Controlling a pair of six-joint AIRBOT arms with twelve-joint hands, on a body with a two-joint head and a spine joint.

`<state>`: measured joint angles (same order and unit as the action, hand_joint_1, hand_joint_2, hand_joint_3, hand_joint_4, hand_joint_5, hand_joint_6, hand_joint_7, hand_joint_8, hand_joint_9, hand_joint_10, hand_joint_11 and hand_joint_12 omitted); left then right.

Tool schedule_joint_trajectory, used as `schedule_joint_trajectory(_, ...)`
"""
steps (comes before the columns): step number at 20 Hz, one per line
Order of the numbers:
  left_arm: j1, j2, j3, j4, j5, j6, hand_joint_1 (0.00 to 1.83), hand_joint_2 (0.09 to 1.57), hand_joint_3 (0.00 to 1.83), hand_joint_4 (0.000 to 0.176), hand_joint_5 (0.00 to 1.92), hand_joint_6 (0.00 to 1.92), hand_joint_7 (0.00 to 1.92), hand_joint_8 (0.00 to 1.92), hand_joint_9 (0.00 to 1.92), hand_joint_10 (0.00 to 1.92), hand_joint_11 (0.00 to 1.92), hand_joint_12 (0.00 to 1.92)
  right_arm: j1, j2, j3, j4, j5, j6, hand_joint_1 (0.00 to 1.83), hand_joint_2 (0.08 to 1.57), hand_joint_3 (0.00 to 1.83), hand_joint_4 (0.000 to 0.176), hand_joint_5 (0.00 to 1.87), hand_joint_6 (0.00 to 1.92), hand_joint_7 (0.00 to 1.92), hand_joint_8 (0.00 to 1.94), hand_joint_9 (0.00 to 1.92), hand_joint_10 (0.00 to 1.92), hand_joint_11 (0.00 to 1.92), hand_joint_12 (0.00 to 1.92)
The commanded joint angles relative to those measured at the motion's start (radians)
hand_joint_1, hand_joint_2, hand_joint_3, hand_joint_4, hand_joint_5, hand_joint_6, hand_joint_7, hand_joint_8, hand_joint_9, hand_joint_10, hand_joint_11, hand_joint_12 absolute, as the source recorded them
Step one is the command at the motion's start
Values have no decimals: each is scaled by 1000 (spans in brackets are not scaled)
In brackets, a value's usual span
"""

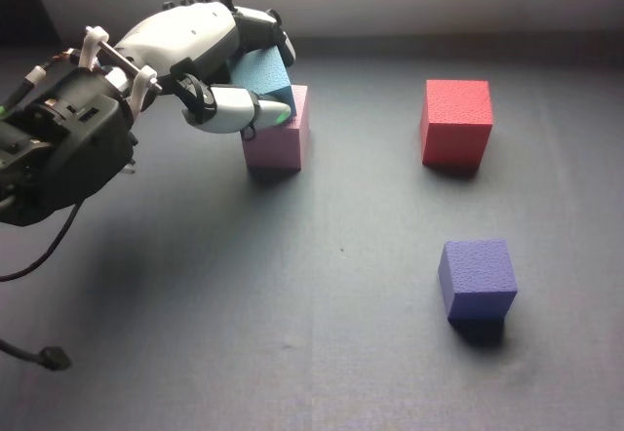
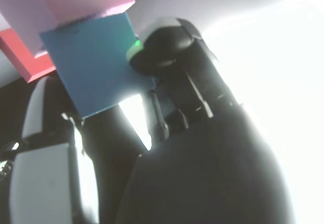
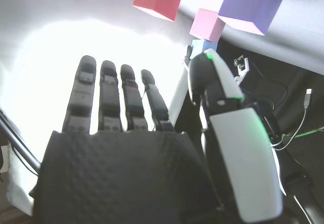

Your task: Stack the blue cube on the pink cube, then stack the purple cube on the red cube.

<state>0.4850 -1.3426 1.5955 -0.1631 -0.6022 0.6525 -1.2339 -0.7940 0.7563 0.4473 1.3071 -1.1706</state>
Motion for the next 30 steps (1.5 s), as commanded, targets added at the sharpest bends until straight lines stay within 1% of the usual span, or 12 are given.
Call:
schedule_joint_trajectory(1, -3, 0, 5, 2, -86, 3, 1142, 1282, 3, 0, 739, 1267, 632, 1655, 494, 1665, 480, 1921, 1, -1, 6, -10, 116, 5, 619, 1401, 0, 0, 0, 0, 0, 0, 0, 0, 0, 170)
schedule_joint_trajectory(3, -1, -2, 6, 3, -82, 4, 1163, 1291, 1, 0, 629, 1448, 679, 1532, 602, 1545, 458, 1921, 1, -1, 6, -10, 116, 5, 638, 1401, 0, 0, 0, 0, 0, 0, 0, 0, 0, 89)
schedule_joint_trajectory(4, 1, -2, 6, 3, -82, 4, 1261, 1258, 0, 0, 400, 1040, 695, 1463, 532, 1394, 369, 1868, 1, -1, 6, -10, 116, 6, 628, 1402, 0, 0, 0, 0, 0, 0, 0, 0, 0, 17)
schedule_joint_trajectory(5, 2, -2, 6, 3, -83, 4, 1073, 1198, 0, 0, 258, 739, 370, 964, 354, 1223, 276, 1800, 1, -1, 6, -10, 116, 6, 627, 1404, 1, 0, 0, 0, 0, 0, 0, 0, 0, 3)
schedule_joint_trajectory(7, 6, 0, -1, 6, -92, 4, 886, 1134, 0, 97, 55, 429, 123, 287, 24, 696, 10, 1560, 1, -1, 6, -10, 115, 6, 638, 1401, 0, 0, 0, 0, 0, 0, 0, 0, 0, 0)
schedule_joint_trajectory(9, 9, 5, -9, 9, -102, 5, 728, 1088, 0, 168, 2, 76, 13, 32, 0, 95, 0, 1092, 1, -1, 6, -10, 115, 7, 613, 1403, 0, 0, 0, 0, 0, 0, 0, 0, 0, 0)
schedule_joint_trajectory(11, 13, 17, -28, 10, -124, 17, 642, 1045, 0, 175, 0, 2, 0, 0, 0, 3, 0, 346, 1, -1, 6, -10, 114, 9, 627, 1399, 0, 0, 0, 0, 0, 0, 0, 0, 0, 0)
schedule_joint_trajectory(13, 20, 34, -51, 10, -151, 26, 609, 1011, 0, 176, 0, 0, 0, 0, 0, 0, 0, 460, 1, -1, 6, -12, 112, 13, 678, 1393, 0, 0, 0, 0, 0, 0, 0, 0, 0, 0)
schedule_joint_trajectory(16, 51, 84, -112, 10, -245, 33, 577, 991, 0, 176, 0, 0, 0, 0, 0, 0, 0, 14, 2, -1, 9, -37, 102, 41, 716, 1373, 0, 0, 0, 0, 0, 0, 0, 0, 0, 0)
schedule_joint_trajectory(26, 327, 352, -426, 56, -635, 67, 770, 1184, 20, 176, 0, 0, 0, 0, 0, 0, 0, 0, 107, -25, 71, -201, -84, 155, 729, 1213, 0, 15, 0, 0, 0, 0, 0, 0, 3, 9)
schedule_joint_trajectory(28, 392, 387, -473, 61, -671, 67, 814, 1227, 26, 165, 0, 0, 0, 0, 0, 0, 0, 0, 154, -54, 97, -222, -149, 156, 775, 1181, 0, 8, 0, 0, 0, 0, 0, 0, 1, 2)
schedule_joint_trajectory(30, 439, 397, -499, 58, -697, 66, 807, 1248, 23, 123, 0, 0, 0, 0, 0, 0, 0, 0, 191, -88, 130, -234, -208, 170, 867, 1158, 0, 0, 0, 0, 0, 0, 0, 0, 0, 0)
